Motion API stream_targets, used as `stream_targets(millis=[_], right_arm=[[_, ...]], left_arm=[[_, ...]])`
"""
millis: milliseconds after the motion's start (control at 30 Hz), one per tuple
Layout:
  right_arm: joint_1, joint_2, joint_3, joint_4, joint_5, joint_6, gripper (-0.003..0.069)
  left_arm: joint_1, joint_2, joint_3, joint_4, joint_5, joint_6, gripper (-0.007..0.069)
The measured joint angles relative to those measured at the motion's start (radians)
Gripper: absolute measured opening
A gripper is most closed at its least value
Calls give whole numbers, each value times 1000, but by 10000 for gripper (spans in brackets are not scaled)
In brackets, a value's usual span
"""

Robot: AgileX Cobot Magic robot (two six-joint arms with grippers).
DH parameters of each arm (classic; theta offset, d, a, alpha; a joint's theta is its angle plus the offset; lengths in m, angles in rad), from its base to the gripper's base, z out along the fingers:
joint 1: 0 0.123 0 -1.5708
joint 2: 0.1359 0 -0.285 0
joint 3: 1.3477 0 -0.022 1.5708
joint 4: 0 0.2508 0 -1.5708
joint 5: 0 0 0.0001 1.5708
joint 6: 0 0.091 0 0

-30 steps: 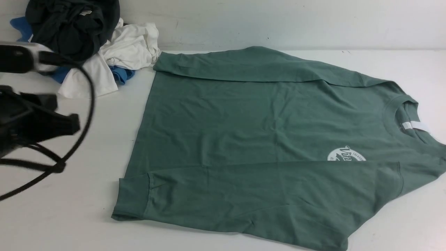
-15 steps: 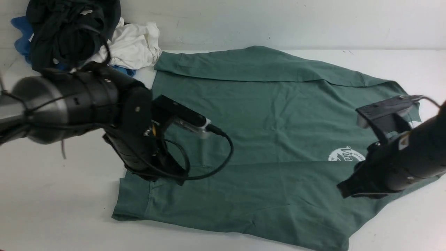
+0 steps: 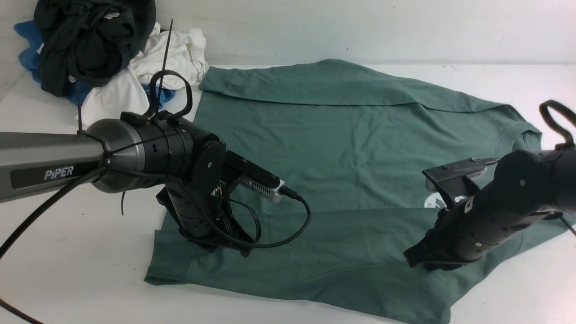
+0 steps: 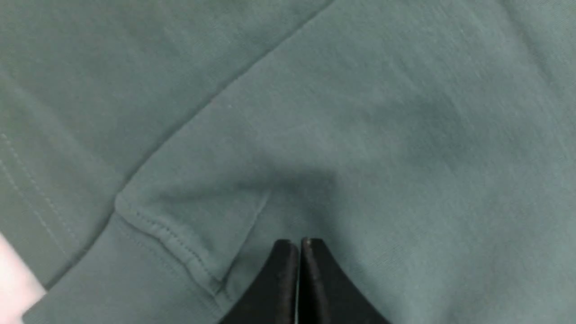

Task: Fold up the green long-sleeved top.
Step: Use the left arm to clamp the cuff closest to it

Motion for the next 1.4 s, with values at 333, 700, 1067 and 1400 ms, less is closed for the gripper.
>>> stream_targets(millis=[333,700,1067,1400], right_arm=[[0,-108,156,-1,-39,45,-10],[0,-299,114,-1,83,-6,-10],[0,-314,70,87,86,-80,-10],[0,-314,70,187,84,-151,-10]], left_arm=[[0,-3,0,-226,117,153,-7],[27,-170,0,-241,75,181,-7],[182,-148,0,-178,175,139,246],[182,-28,0,-82,152,-31,291]])
